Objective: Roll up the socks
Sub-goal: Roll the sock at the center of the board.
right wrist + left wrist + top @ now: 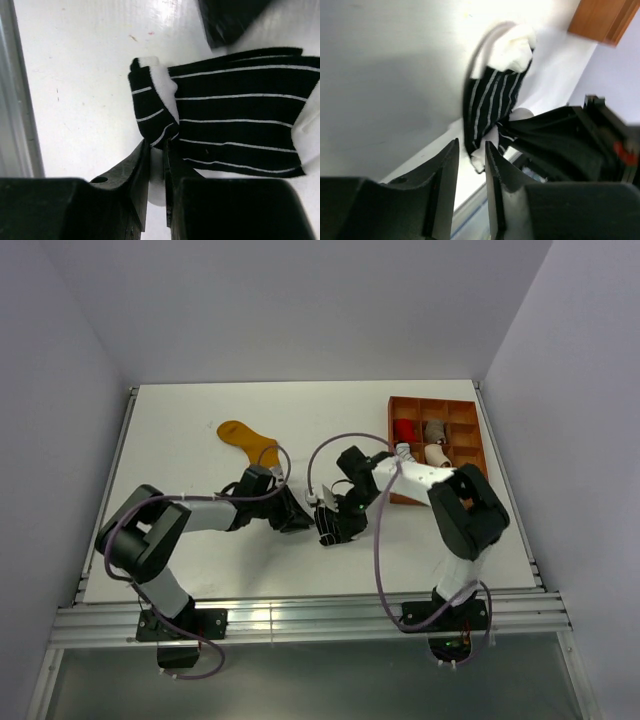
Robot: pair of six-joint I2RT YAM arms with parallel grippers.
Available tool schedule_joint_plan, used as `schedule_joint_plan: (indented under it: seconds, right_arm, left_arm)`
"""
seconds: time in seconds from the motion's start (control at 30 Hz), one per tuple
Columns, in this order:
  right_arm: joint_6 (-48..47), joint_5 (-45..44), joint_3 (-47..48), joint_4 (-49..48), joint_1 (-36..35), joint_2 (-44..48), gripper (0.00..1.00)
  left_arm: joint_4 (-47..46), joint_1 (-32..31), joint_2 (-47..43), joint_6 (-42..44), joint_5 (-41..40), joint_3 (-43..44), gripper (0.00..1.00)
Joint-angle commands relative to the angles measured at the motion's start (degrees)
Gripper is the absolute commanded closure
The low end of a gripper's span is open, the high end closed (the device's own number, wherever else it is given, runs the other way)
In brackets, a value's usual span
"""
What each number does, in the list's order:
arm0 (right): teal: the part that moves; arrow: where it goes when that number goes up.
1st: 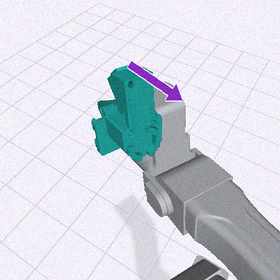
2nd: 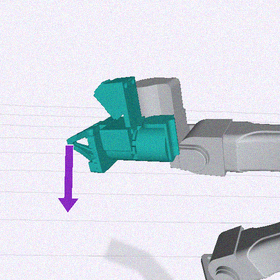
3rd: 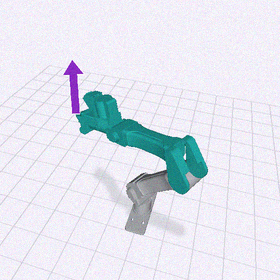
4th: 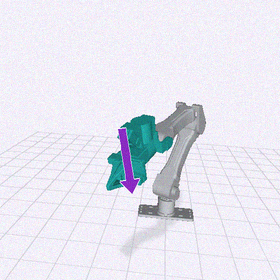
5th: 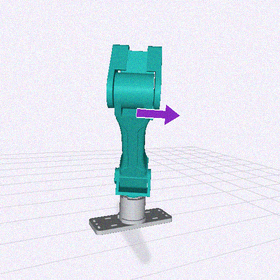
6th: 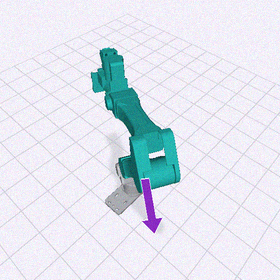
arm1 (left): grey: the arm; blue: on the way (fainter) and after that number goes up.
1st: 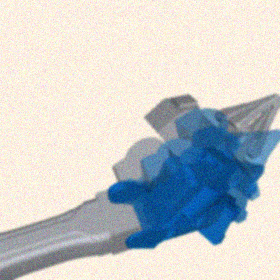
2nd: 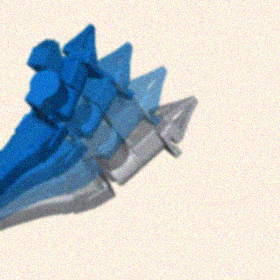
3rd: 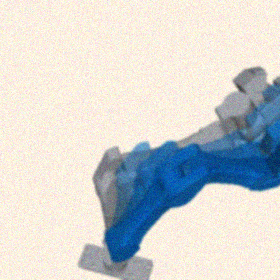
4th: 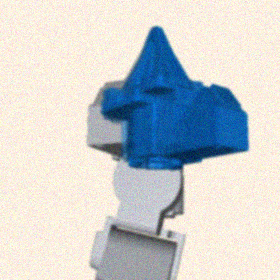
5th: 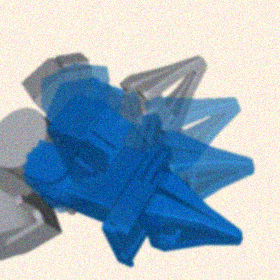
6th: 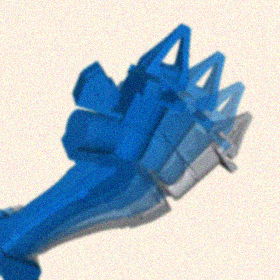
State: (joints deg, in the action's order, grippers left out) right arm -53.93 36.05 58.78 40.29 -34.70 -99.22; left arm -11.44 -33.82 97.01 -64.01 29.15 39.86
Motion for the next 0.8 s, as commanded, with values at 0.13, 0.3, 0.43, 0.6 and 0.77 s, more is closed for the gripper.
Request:
schedule_joint_plan:
  seconds: [0.13,0.3,0.43,0.6,0.77]
  right_arm:
    - [-6.63,8.41,17.40,25.68,4.20,-16.95,0.85]
    - [-5.41,9.74,26.02,32.30,4.90,-24.69,0.84]
    - [-4.26,9.65,30.68,36.86,5.08,-30.14,0.84]
    - [-2.94,9.13,33.41,37.93,5.17,-32.52,0.84]
    - [-4.07,9.74,36.13,41.53,5.43,-35.68,0.84]
  left_arm:
    - [-4.73,-1.42,-11.64,0.98,-17.96,-6.80,0.76]
    - [-6.05,-8.86,-22.37,8.45,-33.06,-11.20,0.66]
    - [-5.61,-14.24,-23.80,18.02,-35.56,-9.28,0.58]
    - [0.97,-19.25,-18.54,32.97,-36.08,-0.58,0.55]
    - [3.18,-21.37,-12.91,40.09,-34.17,5.04,0.52]
